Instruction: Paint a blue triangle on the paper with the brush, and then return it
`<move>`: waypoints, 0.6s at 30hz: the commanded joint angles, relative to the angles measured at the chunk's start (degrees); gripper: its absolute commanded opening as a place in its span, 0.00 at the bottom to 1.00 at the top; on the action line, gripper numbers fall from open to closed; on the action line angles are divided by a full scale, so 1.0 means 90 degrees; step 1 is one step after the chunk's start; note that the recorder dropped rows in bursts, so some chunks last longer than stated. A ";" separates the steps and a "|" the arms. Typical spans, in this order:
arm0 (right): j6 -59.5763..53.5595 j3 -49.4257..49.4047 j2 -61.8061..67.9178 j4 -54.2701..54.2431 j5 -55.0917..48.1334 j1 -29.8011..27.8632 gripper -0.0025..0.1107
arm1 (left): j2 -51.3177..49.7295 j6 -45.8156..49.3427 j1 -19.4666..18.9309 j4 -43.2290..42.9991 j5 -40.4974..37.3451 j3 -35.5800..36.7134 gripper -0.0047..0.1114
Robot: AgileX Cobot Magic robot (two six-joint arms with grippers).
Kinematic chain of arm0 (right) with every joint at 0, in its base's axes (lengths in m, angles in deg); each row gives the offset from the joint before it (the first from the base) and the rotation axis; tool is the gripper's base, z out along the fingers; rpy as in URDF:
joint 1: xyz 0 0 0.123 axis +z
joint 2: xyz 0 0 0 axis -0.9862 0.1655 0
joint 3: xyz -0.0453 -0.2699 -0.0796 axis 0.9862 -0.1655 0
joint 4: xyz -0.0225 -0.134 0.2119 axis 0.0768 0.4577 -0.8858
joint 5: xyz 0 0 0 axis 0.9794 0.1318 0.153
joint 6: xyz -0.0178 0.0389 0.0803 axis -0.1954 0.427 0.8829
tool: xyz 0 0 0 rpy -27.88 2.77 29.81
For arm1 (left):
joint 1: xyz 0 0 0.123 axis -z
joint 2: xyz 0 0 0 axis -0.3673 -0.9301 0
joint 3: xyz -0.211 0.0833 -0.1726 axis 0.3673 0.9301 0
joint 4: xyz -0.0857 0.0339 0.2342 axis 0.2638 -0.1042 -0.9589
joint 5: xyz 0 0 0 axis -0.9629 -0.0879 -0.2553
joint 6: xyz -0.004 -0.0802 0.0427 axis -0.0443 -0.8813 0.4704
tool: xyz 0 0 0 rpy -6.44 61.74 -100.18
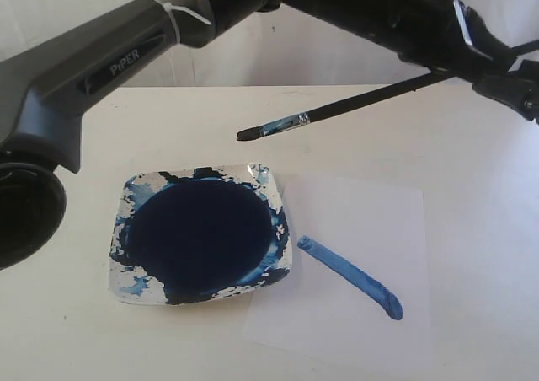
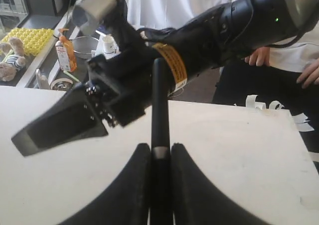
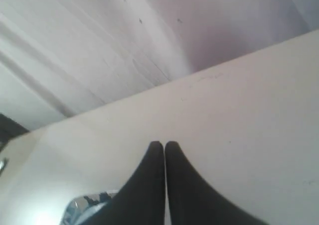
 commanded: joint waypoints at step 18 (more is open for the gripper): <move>-0.0281 -0.0990 -0.0063 -0.1729 0.0562 -0.0287 0.02 | -0.0435 0.0453 -0.0010 0.0205 0.1004 0.0032 0.04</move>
